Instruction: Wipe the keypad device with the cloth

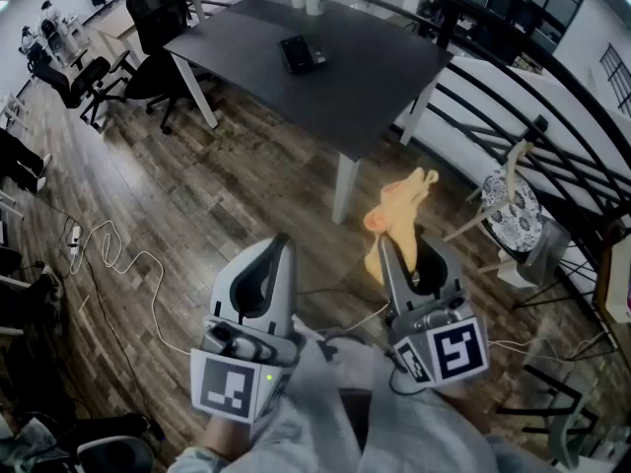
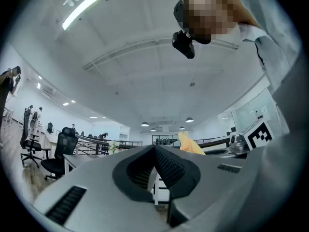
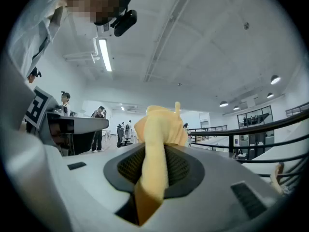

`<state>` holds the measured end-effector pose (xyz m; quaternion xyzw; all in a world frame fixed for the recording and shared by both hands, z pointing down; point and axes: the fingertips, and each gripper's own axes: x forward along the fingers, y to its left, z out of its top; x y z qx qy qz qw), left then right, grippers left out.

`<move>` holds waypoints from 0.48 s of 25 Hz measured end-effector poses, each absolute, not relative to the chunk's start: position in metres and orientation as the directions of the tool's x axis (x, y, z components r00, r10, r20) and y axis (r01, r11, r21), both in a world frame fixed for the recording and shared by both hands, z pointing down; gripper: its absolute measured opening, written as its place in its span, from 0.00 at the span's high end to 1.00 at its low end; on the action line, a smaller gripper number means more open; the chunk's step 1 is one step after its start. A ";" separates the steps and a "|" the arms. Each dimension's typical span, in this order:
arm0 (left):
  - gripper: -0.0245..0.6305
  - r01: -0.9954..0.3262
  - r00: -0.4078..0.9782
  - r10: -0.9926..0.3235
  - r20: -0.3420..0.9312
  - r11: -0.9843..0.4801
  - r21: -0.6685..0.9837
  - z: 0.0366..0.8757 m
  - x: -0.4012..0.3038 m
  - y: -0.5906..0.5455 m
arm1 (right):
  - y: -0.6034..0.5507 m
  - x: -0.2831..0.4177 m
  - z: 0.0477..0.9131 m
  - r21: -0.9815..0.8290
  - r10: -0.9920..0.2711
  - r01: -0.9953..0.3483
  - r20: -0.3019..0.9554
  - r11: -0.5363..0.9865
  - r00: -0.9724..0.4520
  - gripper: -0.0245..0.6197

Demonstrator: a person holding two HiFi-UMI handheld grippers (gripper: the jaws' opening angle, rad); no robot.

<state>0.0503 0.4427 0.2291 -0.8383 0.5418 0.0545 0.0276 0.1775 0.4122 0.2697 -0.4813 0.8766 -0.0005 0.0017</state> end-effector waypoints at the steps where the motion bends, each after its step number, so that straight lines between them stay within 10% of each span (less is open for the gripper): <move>1: 0.94 -0.911 0.407 -0.905 -0.120 -0.411 0.013 0.229 0.050 0.443 | 0.412 0.177 0.270 -0.003 -0.843 -0.843 -0.002 0.538 -0.538 0.81; 12: 0.94 -0.923 0.381 -0.916 -0.126 -0.386 0.017 0.229 0.044 0.445 | 0.416 0.170 0.271 0.004 -0.826 -0.826 -0.003 0.563 -0.563 0.81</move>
